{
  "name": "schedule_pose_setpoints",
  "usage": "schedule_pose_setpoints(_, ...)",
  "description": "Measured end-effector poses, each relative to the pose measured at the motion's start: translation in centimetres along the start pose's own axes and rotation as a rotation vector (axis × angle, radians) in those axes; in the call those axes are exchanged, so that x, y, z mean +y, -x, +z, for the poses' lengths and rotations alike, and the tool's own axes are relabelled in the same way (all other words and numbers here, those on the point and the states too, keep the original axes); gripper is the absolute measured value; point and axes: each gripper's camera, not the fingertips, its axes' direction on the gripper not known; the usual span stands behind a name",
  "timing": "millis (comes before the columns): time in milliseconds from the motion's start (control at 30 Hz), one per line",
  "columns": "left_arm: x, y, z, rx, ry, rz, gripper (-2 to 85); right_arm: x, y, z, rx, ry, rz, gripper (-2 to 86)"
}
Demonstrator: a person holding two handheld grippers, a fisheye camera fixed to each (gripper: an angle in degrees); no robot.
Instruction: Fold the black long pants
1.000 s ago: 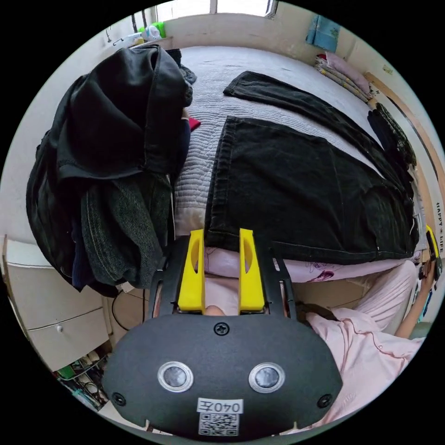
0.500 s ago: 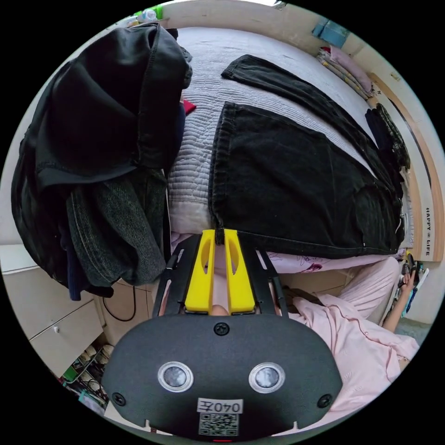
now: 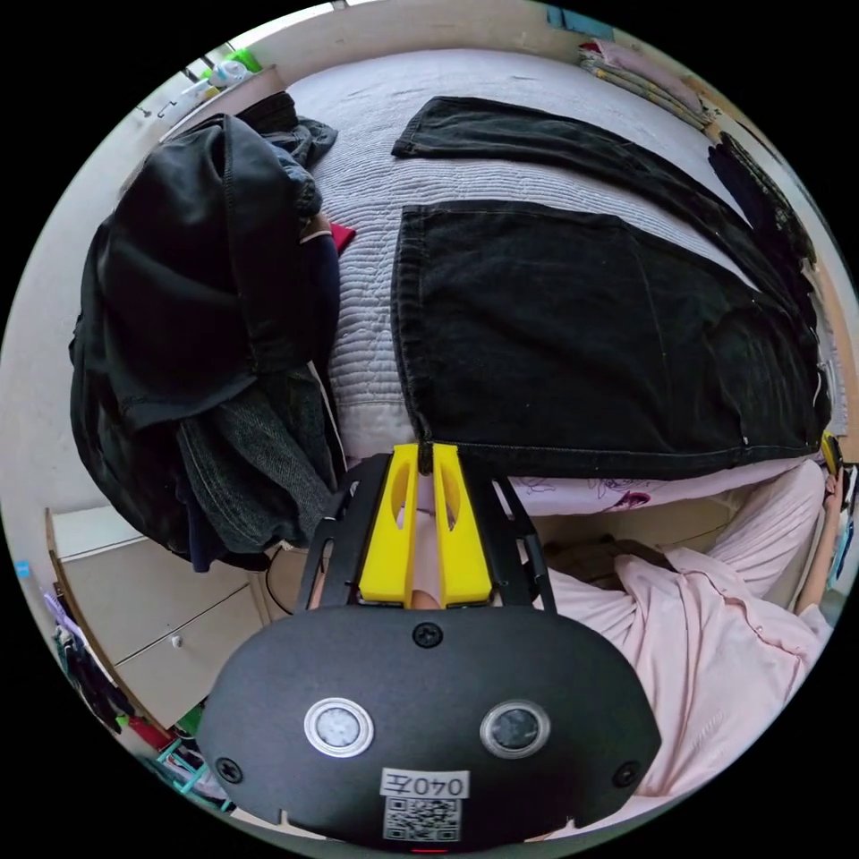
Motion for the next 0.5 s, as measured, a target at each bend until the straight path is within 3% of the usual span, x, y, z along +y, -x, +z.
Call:
schedule_pose_setpoints(300,-2.0,-0.4,0.1,-0.002,0.003,0.008,-1.3,-3.6,-1.7,-6.8,-0.063,-0.077,0.046,7.6)
schedule_pose_setpoints(500,-2.9,-1.0,1.5,-0.036,0.014,0.011,-1.4,-6.7,-2.3,-9.0,-0.066,-0.03,0.045,8.8)
